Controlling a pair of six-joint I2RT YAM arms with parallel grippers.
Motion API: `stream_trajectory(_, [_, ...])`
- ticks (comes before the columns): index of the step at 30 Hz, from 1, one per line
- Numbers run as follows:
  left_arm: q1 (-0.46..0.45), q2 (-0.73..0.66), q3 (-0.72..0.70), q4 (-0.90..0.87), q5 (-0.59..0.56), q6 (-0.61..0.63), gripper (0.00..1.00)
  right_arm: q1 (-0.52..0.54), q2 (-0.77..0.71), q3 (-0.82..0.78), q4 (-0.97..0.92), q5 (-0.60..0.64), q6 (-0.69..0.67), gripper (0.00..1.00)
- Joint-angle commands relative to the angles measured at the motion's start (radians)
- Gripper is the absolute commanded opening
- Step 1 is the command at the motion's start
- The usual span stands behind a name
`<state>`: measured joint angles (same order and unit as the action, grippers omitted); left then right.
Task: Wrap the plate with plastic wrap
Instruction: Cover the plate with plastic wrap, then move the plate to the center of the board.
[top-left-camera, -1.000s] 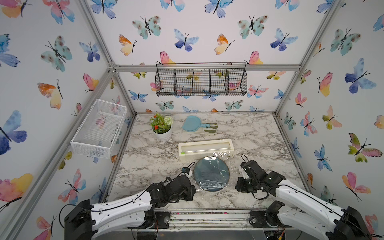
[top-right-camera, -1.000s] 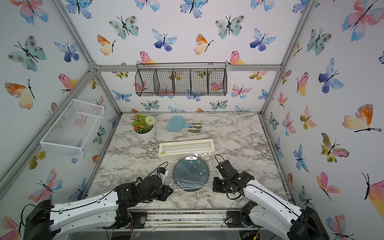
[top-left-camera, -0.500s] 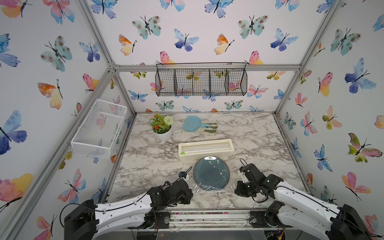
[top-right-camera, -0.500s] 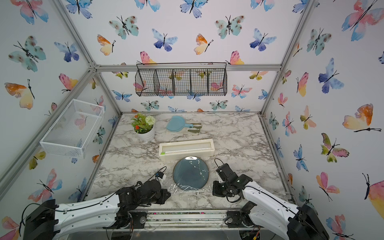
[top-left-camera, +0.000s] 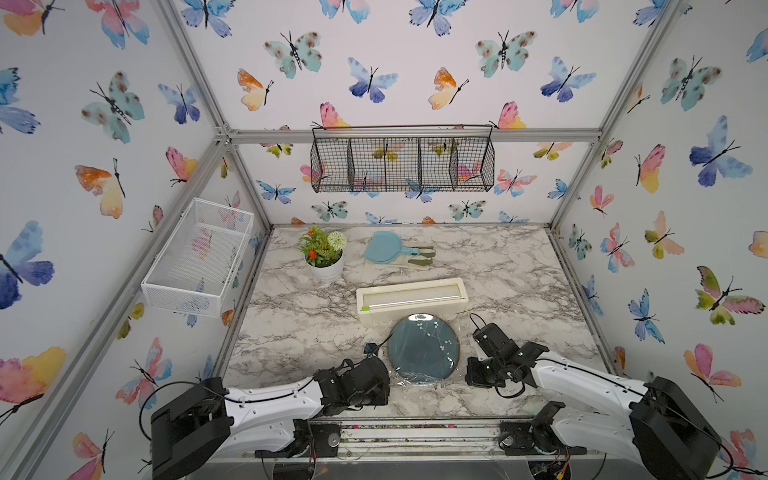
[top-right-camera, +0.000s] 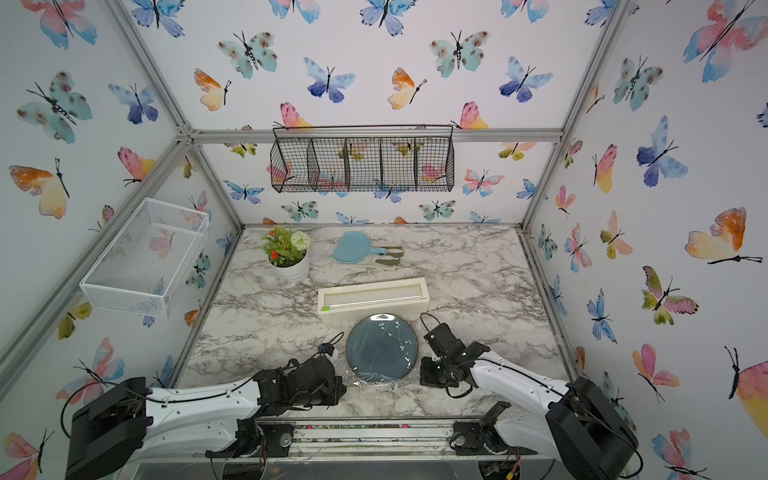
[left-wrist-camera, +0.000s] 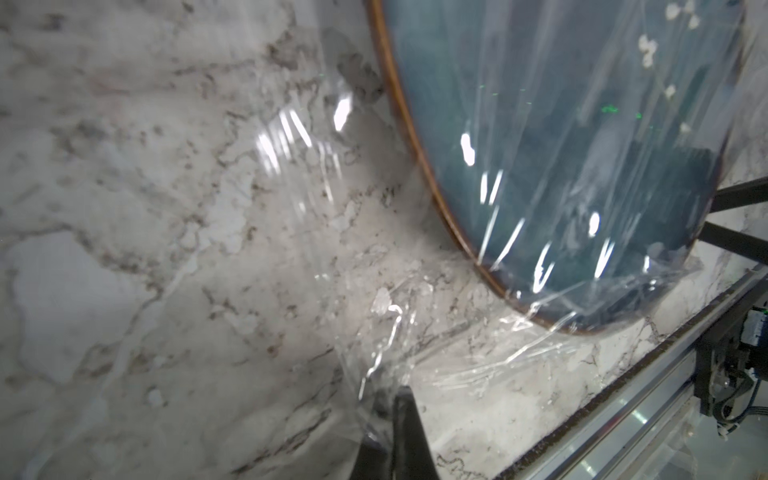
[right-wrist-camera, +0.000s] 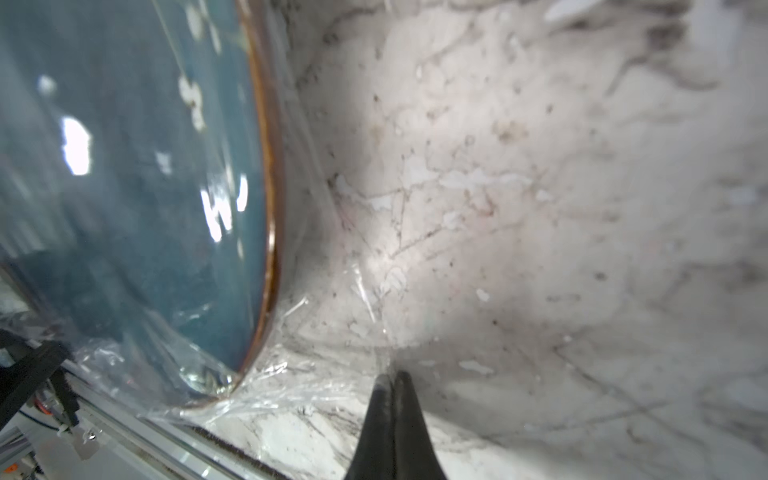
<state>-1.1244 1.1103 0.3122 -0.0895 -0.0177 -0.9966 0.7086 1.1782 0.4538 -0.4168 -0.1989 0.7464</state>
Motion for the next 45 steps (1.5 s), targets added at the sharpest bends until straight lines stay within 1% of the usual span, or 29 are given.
stream_trajectory(1, [0.020,0.053,-0.041,-0.102,-0.015,-0.011,0.00,0.000,0.033,0.002,-0.007,0.094,-0.008,0.02])
stream_trajectory(4, [0.044,0.064,-0.035,-0.102,-0.023,-0.014,0.00,0.000,0.056,0.014,0.016,0.111,0.004,0.02])
stream_trajectory(10, [0.122,0.094,-0.010,-0.097,-0.020,0.012,0.00,0.001,0.115,0.043,0.064,0.163,0.022,0.02])
stream_trajectory(16, [0.130,0.175,0.036,-0.037,-0.026,0.026,0.00,0.000,0.135,0.021,0.156,0.133,0.055,0.02])
stream_trajectory(23, [0.152,0.287,0.069,0.065,-0.011,0.032,0.00,0.000,0.141,-0.013,0.215,0.116,0.079,0.02])
stream_trajectory(26, [0.151,0.315,0.093,0.061,-0.001,0.037,0.00,0.000,0.135,-0.022,0.214,0.112,0.083,0.02])
stream_trajectory(29, [0.151,0.293,0.097,0.016,-0.009,0.042,0.00,0.000,0.103,-0.018,0.177,0.133,0.078,0.02])
stream_trajectory(30, [0.152,0.273,0.095,-0.005,-0.016,0.042,0.03,0.000,0.089,-0.013,0.158,0.145,0.075,0.02])
stream_trajectory(31, [0.152,0.252,0.091,-0.023,-0.020,0.042,0.11,0.000,0.078,-0.007,0.138,0.159,0.069,0.02])
stream_trajectory(32, [0.153,0.227,0.089,-0.050,-0.029,0.042,0.22,0.000,0.067,0.002,0.115,0.175,0.062,0.04])
stream_trajectory(33, [0.156,0.199,0.085,-0.074,-0.035,0.041,0.35,0.000,0.057,0.013,0.086,0.193,0.057,0.07])
stream_trajectory(34, [0.158,0.175,0.083,-0.091,-0.039,0.041,0.41,0.000,0.049,0.022,0.064,0.209,0.050,0.13])
stream_trajectory(35, [0.161,0.150,0.079,-0.112,-0.042,0.041,0.47,-0.001,0.041,0.033,0.041,0.227,0.047,0.23])
stream_trajectory(36, [0.167,0.129,0.076,-0.128,-0.041,0.041,0.54,-0.001,0.033,0.044,0.021,0.241,0.044,0.33])
stream_trajectory(37, [0.173,0.114,0.074,-0.141,-0.040,0.041,0.58,-0.001,0.027,0.052,0.006,0.251,0.042,0.38])
stream_trajectory(38, [0.179,0.094,0.074,-0.155,-0.040,0.042,0.59,-0.001,0.020,0.063,-0.014,0.262,0.044,0.44])
stream_trajectory(39, [0.184,0.078,0.077,-0.172,-0.043,0.044,0.59,-0.001,0.013,0.073,-0.028,0.267,0.044,0.48])
stream_trajectory(41, [0.193,0.052,0.084,-0.197,-0.044,0.047,0.59,-0.001,-0.003,0.090,-0.052,0.280,0.044,0.49])
stream_trajectory(45, [0.220,0.002,0.120,-0.264,-0.049,0.069,0.54,-0.001,-0.049,0.122,-0.098,0.292,0.050,0.50])
